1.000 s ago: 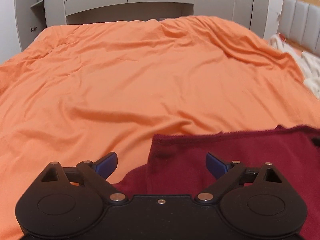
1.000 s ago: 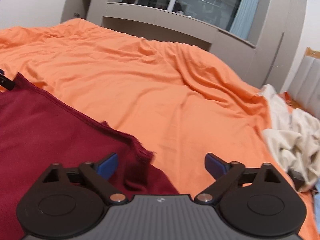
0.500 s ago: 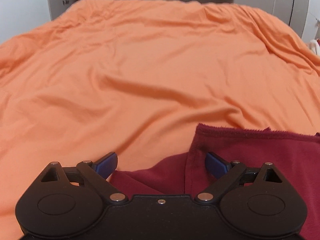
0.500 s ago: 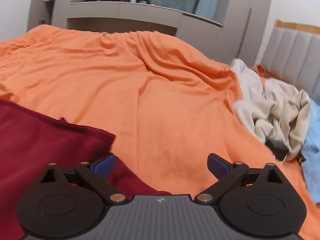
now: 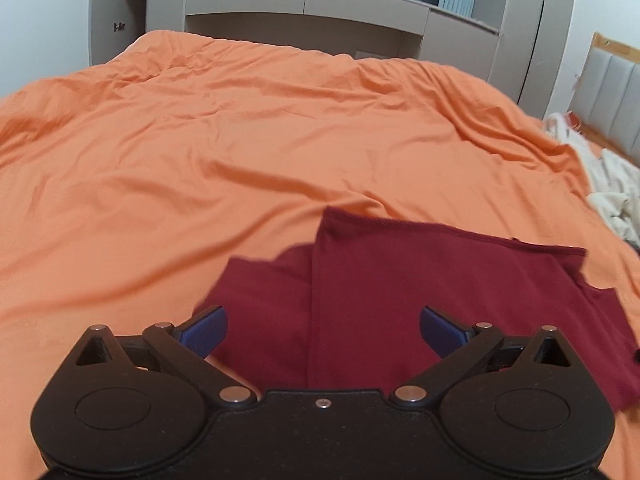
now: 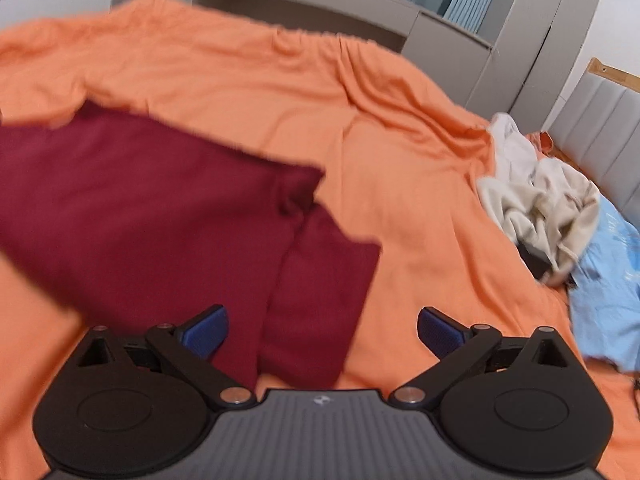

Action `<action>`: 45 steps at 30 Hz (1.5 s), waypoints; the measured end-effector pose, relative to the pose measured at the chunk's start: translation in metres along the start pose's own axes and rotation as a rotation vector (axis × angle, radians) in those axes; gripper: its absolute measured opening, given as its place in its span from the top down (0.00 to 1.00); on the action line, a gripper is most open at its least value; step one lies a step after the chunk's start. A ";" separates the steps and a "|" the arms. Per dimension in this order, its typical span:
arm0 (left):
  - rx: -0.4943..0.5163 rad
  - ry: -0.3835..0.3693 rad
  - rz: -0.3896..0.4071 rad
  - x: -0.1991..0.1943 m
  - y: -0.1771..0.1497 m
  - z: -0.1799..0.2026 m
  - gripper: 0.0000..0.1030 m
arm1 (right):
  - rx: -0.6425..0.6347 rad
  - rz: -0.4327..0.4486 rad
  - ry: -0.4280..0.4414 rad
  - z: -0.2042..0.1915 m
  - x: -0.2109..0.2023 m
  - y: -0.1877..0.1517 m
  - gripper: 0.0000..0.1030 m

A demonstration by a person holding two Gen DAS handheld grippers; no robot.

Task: Fold small clothes
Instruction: 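Move the left tool to the edge of the folded sweater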

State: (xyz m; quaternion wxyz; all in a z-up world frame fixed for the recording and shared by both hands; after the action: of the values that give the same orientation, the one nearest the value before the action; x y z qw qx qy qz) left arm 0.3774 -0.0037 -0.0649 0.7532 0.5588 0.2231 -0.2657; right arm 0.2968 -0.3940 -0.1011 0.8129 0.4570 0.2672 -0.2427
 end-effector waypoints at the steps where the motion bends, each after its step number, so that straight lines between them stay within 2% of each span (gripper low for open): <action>1: -0.012 -0.010 0.008 -0.010 -0.006 0.000 0.01 | -0.001 -0.010 -0.001 -0.003 0.000 -0.005 0.00; 7: -0.062 -0.050 0.033 -0.047 -0.034 -0.001 0.01 | -0.118 -0.017 -0.100 -0.024 -0.004 -0.004 0.00; 10: -0.090 -0.087 0.013 -0.057 -0.050 -0.001 0.01 | -0.082 0.021 -0.117 -0.023 -0.014 0.001 0.00; 16: -0.137 -0.186 -0.065 -0.059 -0.078 0.003 0.01 | 0.111 0.230 -0.033 -0.020 -0.053 0.025 0.00; 18: -0.178 -0.207 -0.084 -0.054 -0.081 0.001 0.01 | 0.152 0.280 0.029 -0.028 -0.060 0.034 0.00; 21: -0.232 -0.219 -0.072 -0.047 -0.077 -0.005 0.01 | 0.188 0.327 0.114 -0.047 -0.063 0.049 0.00; 28: -0.321 -0.221 -0.032 -0.029 -0.060 -0.015 0.01 | 0.164 0.350 0.146 -0.087 -0.049 0.083 0.00; 31: -0.324 -0.217 -0.025 -0.026 -0.059 -0.016 0.01 | 0.136 0.332 0.128 -0.103 -0.038 0.091 0.00; 36: -0.303 -0.216 -0.018 -0.024 -0.062 -0.016 0.01 | 0.094 0.256 0.114 -0.127 -0.014 0.078 0.00; 41: -0.284 -0.208 -0.012 -0.021 -0.064 -0.016 0.01 | 0.076 0.284 0.085 -0.137 -0.010 0.069 0.00; 45: -0.259 -0.193 -0.002 -0.019 -0.066 -0.014 0.01 | 0.089 0.287 0.094 -0.138 -0.009 0.066 0.00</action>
State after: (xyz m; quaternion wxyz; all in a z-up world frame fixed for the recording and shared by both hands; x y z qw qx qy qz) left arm 0.3191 -0.0027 -0.1047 0.8366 0.4287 0.1827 -0.2879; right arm 0.3036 -0.2415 -0.1154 0.8049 0.5367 0.2260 -0.1141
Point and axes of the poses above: each gripper's, at about its wrist camera, not at the fingertips, and x roughly the way its jaws point, z to its right, y to its top, the point moved 9 cm from there along x, roughly the way its jaws point, and after that the axes turned 10 degrees about -x, right-handed, at the moved point
